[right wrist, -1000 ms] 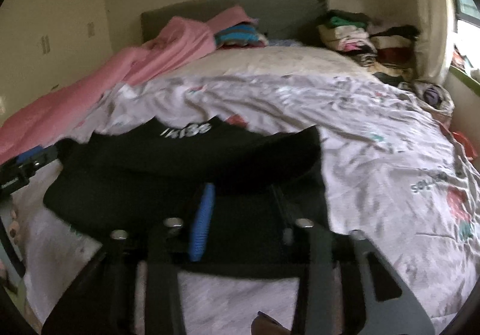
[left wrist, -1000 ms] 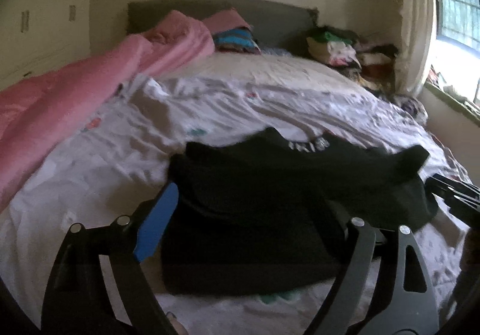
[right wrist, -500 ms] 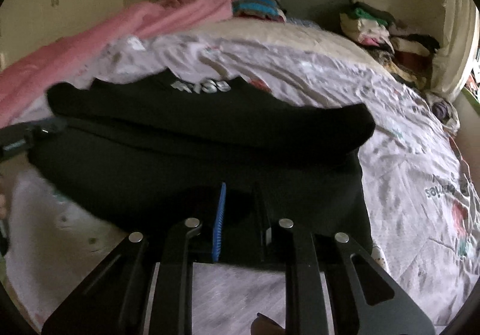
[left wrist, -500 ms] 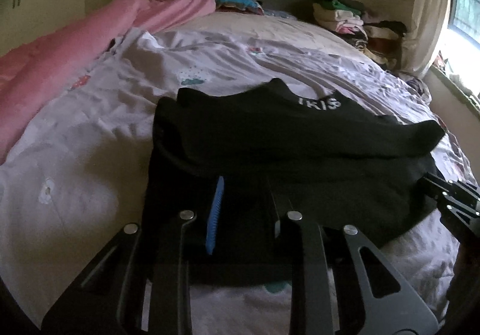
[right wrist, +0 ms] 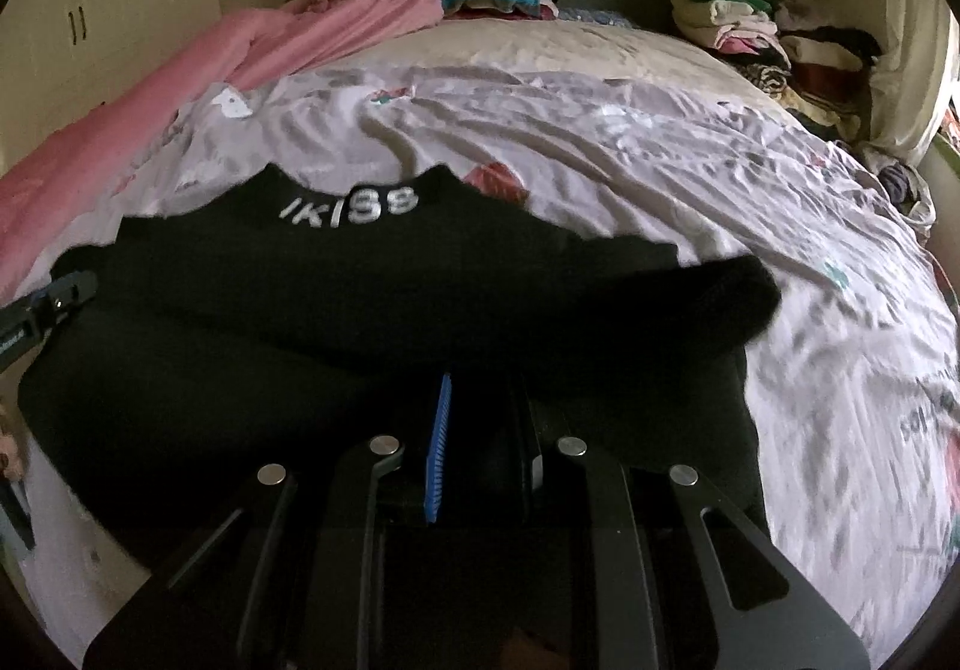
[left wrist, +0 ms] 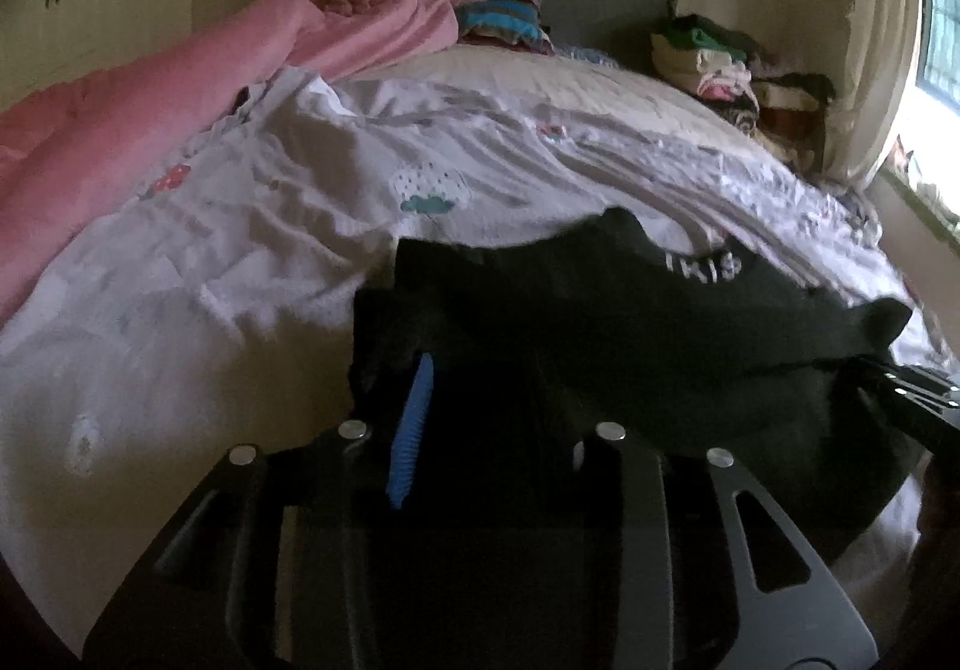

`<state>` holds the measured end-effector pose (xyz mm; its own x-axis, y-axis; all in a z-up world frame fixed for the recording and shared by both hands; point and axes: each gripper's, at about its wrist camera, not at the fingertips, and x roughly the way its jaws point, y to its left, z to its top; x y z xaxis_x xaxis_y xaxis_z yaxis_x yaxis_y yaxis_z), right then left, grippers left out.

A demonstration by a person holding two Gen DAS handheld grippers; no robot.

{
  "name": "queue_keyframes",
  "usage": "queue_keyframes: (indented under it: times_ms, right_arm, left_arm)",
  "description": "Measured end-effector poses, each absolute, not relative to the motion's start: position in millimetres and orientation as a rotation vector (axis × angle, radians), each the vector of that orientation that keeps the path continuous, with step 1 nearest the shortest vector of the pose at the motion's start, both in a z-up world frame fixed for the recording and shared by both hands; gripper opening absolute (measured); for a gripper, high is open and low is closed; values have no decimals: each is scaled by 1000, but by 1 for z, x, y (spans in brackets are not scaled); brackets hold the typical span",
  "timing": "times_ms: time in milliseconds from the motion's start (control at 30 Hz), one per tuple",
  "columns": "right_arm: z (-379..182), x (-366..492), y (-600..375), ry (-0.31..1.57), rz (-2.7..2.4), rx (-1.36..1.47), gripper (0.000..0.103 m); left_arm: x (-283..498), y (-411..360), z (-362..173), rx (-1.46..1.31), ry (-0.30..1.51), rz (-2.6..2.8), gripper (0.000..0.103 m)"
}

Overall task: Fold small clothes
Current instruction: 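Withdraw both grippers from the folded shirt, then grasp the folded shirt edge with both grippers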

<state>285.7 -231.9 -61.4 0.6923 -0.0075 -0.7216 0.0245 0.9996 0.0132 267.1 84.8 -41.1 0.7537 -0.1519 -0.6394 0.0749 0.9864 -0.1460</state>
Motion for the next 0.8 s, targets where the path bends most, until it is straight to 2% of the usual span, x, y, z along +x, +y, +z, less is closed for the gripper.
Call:
queue_keyframes:
  times_ms: [100,233,267,333,600,667,800]
  right_arm:
    - [-58,300,-233,804,-18,30,17]
    - [-54,320,-234,797,-19,35,17]
    - [-54,324,-235,795,-21,43,17]
    - [-50,332,-237,777,-23,57,17]
    - [-21,339,-259,682,-63,107,19]
    - [-14,335,-265,663,-80,114,23]
    - [-9,318,-283,645,-116,139,38]
  left_arm:
    - [271,95,-34,-158,669,-126,40]
    - [278,112,-21,-213,624,-130,41]
    - [279,117,-19,-220,619,-116,52]
    - [280,126,-15,-231,612,-99,60]
    - [274,144,0,-255,590,-105,60]
    - [267,139,5,-211,580,-112,60]
    - [265,131,-1,-130,609,-93,60]
